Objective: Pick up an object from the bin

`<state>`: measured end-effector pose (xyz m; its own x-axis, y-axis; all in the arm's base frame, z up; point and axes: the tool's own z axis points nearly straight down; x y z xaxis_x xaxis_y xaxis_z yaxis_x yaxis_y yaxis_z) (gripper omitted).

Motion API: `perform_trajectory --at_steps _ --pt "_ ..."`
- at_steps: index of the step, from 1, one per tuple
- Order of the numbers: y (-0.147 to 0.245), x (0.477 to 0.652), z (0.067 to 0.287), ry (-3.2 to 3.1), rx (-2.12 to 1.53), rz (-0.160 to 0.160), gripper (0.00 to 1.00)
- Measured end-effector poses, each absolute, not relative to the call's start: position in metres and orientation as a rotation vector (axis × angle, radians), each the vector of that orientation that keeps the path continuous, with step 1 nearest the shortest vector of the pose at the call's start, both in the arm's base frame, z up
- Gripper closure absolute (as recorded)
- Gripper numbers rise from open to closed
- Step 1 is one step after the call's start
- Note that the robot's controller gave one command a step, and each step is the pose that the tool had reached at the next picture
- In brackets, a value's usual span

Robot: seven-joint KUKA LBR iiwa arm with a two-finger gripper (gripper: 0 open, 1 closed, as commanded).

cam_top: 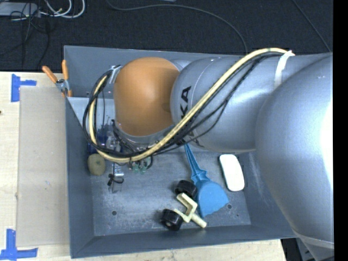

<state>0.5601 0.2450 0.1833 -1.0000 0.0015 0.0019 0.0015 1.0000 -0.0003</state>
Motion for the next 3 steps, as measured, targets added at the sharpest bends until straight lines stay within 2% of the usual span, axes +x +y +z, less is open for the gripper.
perform_trajectory --at_steps 1,2,3 --pt "0.246 0.600 0.110 -3.139 0.126 -0.002 0.00" --pt "0.250 0.605 0.095 -3.136 -0.205 -0.015 0.00" --pt "0.247 0.604 0.116 -3.109 -0.454 -0.006 0.00"
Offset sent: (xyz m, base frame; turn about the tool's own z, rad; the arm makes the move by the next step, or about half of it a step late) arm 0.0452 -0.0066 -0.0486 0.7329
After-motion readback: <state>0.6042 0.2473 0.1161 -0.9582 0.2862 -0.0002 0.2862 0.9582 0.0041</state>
